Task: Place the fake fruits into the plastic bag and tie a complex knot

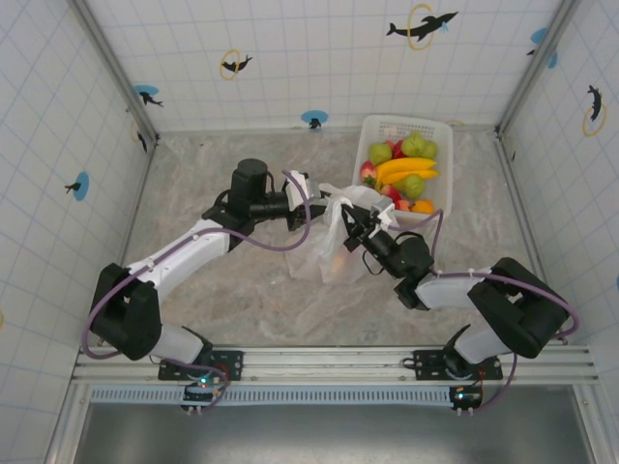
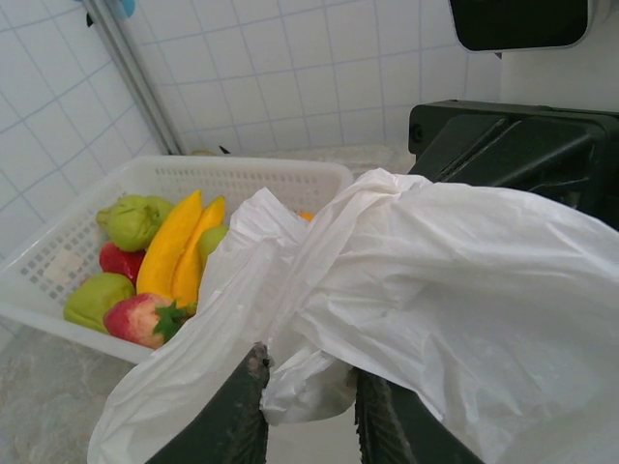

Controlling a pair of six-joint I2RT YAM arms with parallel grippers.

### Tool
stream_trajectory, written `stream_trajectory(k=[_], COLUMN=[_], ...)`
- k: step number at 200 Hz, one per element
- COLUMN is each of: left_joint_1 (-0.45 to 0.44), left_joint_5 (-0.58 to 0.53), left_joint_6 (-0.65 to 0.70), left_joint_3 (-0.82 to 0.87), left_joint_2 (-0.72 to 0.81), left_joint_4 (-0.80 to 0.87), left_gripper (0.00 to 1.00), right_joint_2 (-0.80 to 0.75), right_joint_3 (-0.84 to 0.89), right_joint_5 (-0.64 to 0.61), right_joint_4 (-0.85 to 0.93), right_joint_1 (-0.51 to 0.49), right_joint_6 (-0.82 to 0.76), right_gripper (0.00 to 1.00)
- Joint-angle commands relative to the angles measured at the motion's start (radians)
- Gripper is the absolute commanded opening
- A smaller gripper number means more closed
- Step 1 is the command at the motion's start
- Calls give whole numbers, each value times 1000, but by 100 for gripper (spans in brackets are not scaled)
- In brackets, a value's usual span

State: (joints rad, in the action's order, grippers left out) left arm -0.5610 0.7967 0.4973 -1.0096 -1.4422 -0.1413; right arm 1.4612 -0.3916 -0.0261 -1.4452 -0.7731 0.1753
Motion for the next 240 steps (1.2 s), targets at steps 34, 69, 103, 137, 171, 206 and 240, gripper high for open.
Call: stream_trajectory(k=[34, 69, 103, 137, 171, 206, 240], left_joint_1=[2, 2, 2, 1, 1, 1, 1], left_joint_5=[30, 20, 37, 49, 48, 52, 48], left_joint_6=[12, 8, -7, -39, -49, -50, -42], left_joint_3=[-44, -42, -38, -39, -39, -38, -47], left_joint_2=[-4, 4, 5, -9, -9, -3, -1], left_joint_4=[15, 20, 21, 20, 21, 29, 45], left_gripper=[7, 0, 0, 0, 0, 0, 0], right_joint_2=[-13, -58, -160, -337, -609, -783, -766], right_joint_3=[-39, -34, -23, -4, -36, -221, -280], right_joint_5=[-3, -3, -14, -19, -43, 31, 371], right_joint_4=[26, 80, 204, 430, 852, 1390, 1532], right_joint_1=[-6, 4, 9, 20, 40, 107, 227], right_joint_6=[-7, -13, -43, -68, -52, 106, 412], right_gripper=[0, 15, 32, 53, 73, 76, 73])
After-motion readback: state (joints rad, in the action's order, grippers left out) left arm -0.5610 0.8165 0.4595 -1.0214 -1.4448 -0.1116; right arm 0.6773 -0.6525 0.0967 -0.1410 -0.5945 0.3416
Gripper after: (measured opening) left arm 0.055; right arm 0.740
